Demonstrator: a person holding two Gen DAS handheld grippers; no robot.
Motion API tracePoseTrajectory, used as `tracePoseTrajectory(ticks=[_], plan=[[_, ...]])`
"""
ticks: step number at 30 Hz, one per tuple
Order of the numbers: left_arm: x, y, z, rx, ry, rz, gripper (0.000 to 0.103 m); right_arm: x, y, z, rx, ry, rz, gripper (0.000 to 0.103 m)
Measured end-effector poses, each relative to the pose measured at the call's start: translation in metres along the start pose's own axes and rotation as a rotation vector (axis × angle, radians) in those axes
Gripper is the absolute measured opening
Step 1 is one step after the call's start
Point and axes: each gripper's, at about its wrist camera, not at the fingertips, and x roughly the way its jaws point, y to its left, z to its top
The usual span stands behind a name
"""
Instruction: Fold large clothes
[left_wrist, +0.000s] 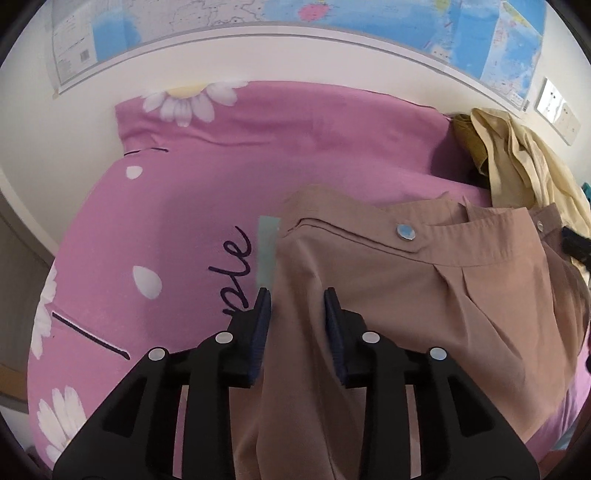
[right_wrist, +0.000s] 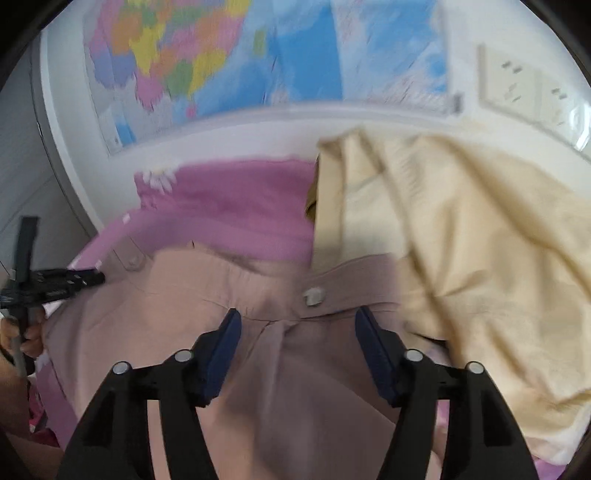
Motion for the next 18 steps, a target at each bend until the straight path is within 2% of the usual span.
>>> tracePoseTrajectory(ticks=[3, 5, 6, 7, 8, 10, 12, 13, 14, 16, 18], plan=[[-0.004, 0.000, -0.003, 0.013, -0.018, 0.004, 0.035, -0.008, -0.009, -0.008, 0.021, 0.028, -0.013, 0.081], [-0.004, 0.002, -0.005, 0.007, -0.019, -0.002, 0.036, 0.005, -0.011, -0.017, 0.027, 0.101, -0.012, 0.080], [-0.005, 0.004, -0.005, -0.001, -0.022, -0.011, 0.037, 0.016, -0.011, -0.024, 0.018, 0.143, -0.035, 0.063], [-0.007, 0.005, -0.006, -0.004, -0.025, -0.015, 0.039, 0.022, -0.012, -0.028, 0.013, 0.163, -0.035, 0.026], [-0.011, 0.010, -0.006, -0.014, -0.033, -0.020, 0.046, 0.031, -0.015, -0.032, 0.017, 0.191, -0.025, 0.012], [-0.028, 0.022, -0.012, -0.038, -0.068, -0.054, 0.049, 0.034, -0.022, -0.034, 0.054, 0.182, -0.019, 0.007], [-0.047, 0.030, -0.024, -0.034, -0.101, -0.076, 0.050, 0.032, -0.029, -0.032, 0.091, 0.166, -0.006, 0.008], [-0.055, 0.032, -0.031, -0.024, -0.109, -0.069, 0.051, 0.031, -0.030, -0.031, 0.104, 0.163, -0.013, 0.013], [-0.060, 0.032, -0.038, -0.012, -0.108, -0.067, 0.051, 0.029, -0.030, -0.031, 0.112, 0.159, -0.023, 0.020], [-0.069, 0.030, -0.058, 0.027, -0.101, -0.062, 0.051, 0.016, -0.024, -0.030, 0.109, 0.125, -0.039, 0.046], [-0.073, 0.028, -0.080, 0.058, -0.081, -0.051, 0.051, -0.007, -0.009, -0.029, 0.063, 0.059, -0.015, 0.055]])
